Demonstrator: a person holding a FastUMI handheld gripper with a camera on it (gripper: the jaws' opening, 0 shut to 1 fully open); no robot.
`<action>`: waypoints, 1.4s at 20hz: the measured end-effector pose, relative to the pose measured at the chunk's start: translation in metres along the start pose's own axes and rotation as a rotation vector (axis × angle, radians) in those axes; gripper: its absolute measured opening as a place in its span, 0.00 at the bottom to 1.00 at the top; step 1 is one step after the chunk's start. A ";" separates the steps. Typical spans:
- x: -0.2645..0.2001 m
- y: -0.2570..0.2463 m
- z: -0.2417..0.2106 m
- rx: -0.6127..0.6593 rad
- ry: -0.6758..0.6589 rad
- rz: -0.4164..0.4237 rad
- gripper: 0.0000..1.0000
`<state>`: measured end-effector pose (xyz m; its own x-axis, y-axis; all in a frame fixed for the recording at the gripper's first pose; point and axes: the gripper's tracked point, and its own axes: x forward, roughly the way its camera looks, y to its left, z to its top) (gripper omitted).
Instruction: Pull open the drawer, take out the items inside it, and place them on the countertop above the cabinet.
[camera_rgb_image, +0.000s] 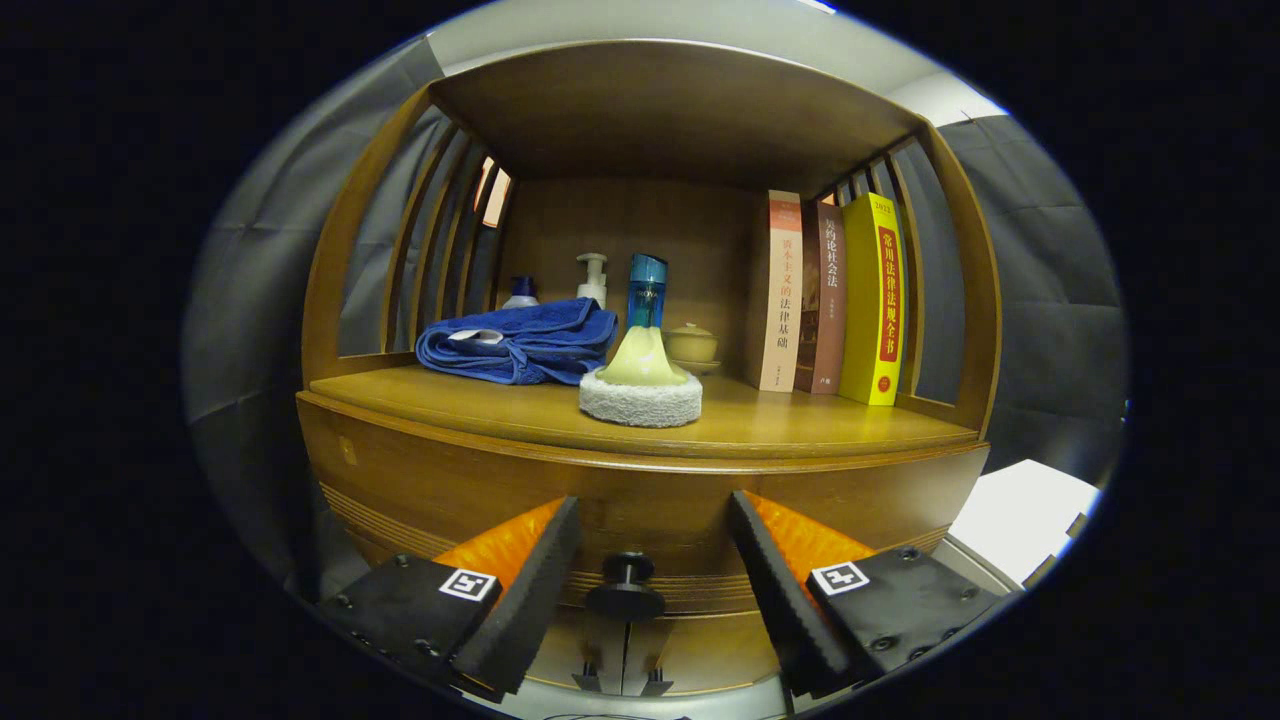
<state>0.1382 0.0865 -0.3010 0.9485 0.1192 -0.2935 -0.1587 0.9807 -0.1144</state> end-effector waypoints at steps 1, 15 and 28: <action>0.000 -0.001 -0.001 -0.009 0.003 0.001 0.99; -0.066 0.018 0.060 0.012 -0.067 0.051 0.98; -0.199 -0.008 0.121 0.042 -0.136 0.037 0.98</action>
<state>-0.0163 0.0735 -0.1264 0.9711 0.1724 -0.1650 -0.1851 0.9806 -0.0652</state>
